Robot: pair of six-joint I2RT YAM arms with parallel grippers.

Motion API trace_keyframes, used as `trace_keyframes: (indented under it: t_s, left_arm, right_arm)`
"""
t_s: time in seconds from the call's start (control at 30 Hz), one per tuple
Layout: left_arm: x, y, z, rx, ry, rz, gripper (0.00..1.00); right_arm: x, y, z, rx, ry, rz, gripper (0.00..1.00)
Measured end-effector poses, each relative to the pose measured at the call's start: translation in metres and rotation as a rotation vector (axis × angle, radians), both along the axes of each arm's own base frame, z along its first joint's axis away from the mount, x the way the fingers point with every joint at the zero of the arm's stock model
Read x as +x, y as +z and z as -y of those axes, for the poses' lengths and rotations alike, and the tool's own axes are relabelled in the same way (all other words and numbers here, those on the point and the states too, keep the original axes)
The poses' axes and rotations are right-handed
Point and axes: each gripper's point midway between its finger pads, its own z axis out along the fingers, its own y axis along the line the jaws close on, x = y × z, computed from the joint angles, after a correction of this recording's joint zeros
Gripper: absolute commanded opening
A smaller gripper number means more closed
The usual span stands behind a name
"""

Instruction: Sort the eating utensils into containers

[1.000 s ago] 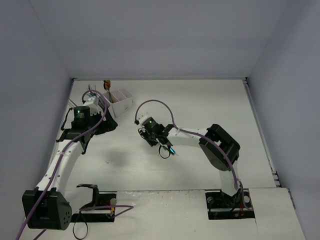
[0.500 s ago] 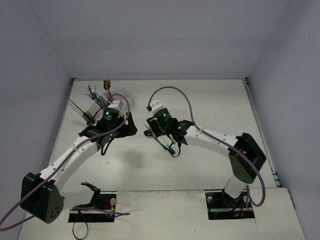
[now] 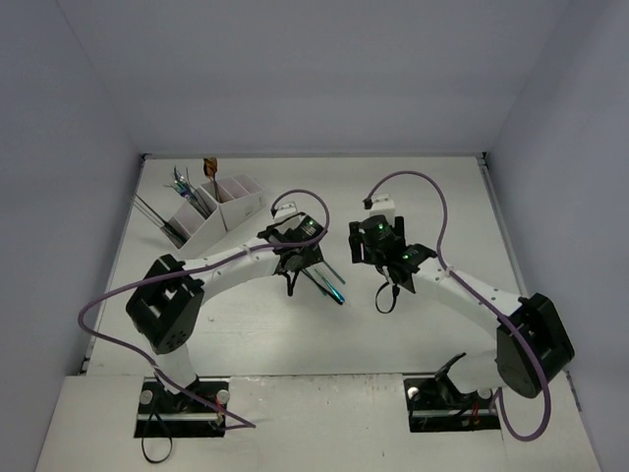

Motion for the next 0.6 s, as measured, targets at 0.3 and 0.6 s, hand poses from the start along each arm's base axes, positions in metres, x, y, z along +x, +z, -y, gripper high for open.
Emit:
trace_keyframes:
  t_s: [0.3,0.6]
  left_arm:
    - [-0.004,-0.034,-0.013,0.065,0.108,-0.062,0.43]
    - [-0.005,-0.049,-0.016,0.081,0.136,-0.09,0.42]
  right_arm:
    - [-0.004,0.004,0.017,0.036,-0.027,0.018,0.71]
    - [-0.008,-0.007,0.019,0.048,-0.012,-0.013,0.7]
